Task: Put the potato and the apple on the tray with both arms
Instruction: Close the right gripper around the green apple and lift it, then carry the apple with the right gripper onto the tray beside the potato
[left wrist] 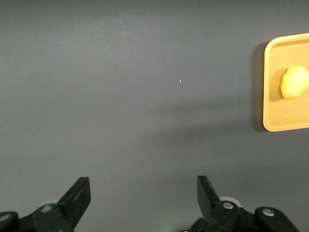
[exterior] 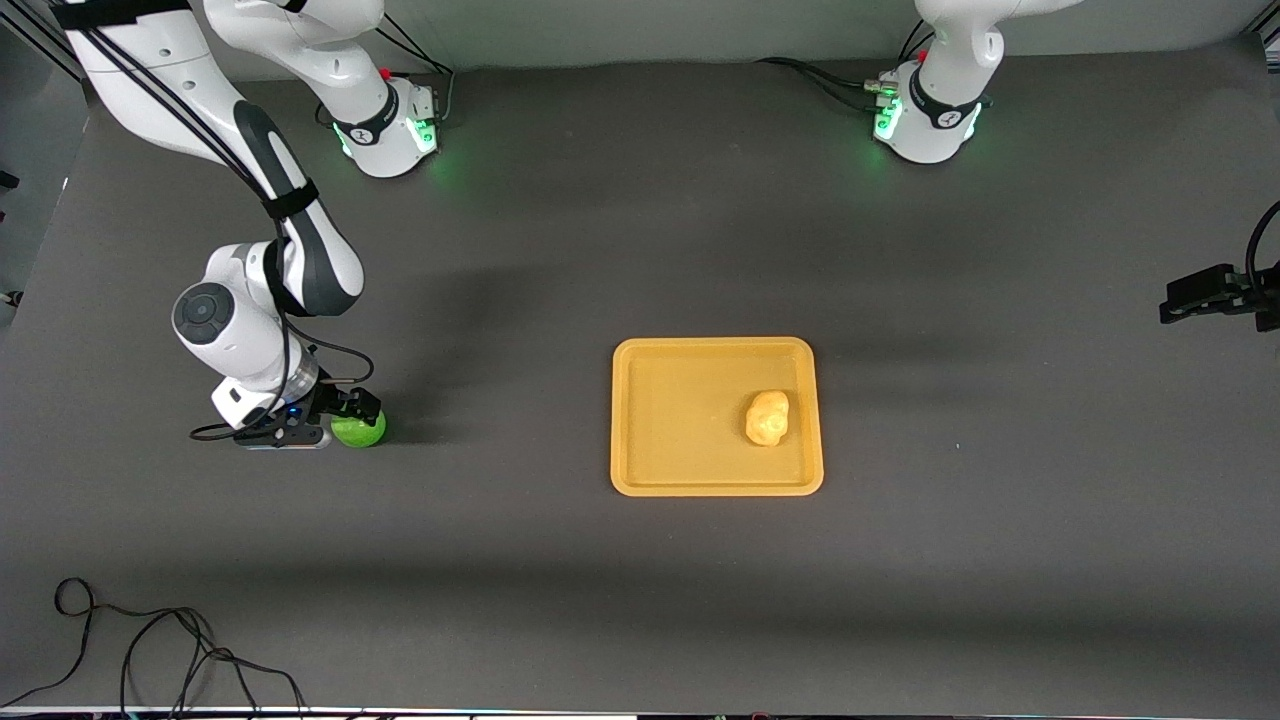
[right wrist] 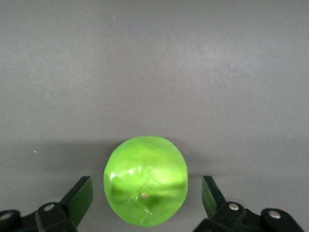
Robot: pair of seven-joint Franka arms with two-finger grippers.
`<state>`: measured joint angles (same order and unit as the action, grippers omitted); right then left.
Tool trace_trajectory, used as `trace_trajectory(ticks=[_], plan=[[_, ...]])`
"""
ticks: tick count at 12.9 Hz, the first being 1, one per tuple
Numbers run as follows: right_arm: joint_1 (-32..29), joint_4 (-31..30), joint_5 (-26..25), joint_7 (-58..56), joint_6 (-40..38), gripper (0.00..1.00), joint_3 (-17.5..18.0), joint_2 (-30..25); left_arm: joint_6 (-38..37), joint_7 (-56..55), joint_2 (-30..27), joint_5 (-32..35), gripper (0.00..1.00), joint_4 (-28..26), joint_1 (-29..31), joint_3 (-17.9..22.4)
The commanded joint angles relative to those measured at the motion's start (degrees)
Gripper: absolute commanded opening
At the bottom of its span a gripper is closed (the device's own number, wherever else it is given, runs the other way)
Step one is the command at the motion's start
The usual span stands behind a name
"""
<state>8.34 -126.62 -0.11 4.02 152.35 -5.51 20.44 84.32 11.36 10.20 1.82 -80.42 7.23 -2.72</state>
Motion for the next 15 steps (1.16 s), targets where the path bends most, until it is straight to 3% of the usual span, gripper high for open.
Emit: trace_trajectory(ticks=[1,2,3,6,8,11,13,15], plan=[[0.0,-0.2,0.4,0.2,1.1,1.0,0.1,0.9,0.8,-0.5,-1.0,-0.7,0.98,-0.4,0.7,-0.4],[0.0,-0.1,0.4,0.1,1.1,0.99,0.1,1.1,0.8,-0.9,-1.1,-0.8,0.98,-0.4,0.8,-0.4],[0.0,-0.1,0.4,0.2,1.1,0.92,0.1,1.3,0.9,-1.3,-1.1,-0.5,0.99,-0.4,0.8,-0.4],[0.0,0.1,0.4,-0.2,0.8,0.53,0.1,1.6,0.9,-7.4,-1.1,-1.0,1.0,-0.4,0.9,-0.4],[0.0,0.8,0.4,-1.7,-0.3,0.38,0.1,0.4,1.2,-8.7,-1.1,-0.7,1.0,-0.4,0.4,-0.7],[0.2,9.3,0.4,-2.3,-15.8,0.35,0.0,-5.0,1.3,-8.4,-0.9,-0.7,0.99,0.7,0.7,-0.6],[0.3,19.7,0.3,-2.3,-28.2,0.34,0.1,-5.5,1.3,-7.8,-0.7,-0.4,1.0,0.7,0.6,-0.6],[1.5,28.6,0.3,-2.2,-35.5,0.32,0.3,-4.7,1.9,-7.8,-0.5,-0.4,1.0,0.7,0.3,-0.6]])
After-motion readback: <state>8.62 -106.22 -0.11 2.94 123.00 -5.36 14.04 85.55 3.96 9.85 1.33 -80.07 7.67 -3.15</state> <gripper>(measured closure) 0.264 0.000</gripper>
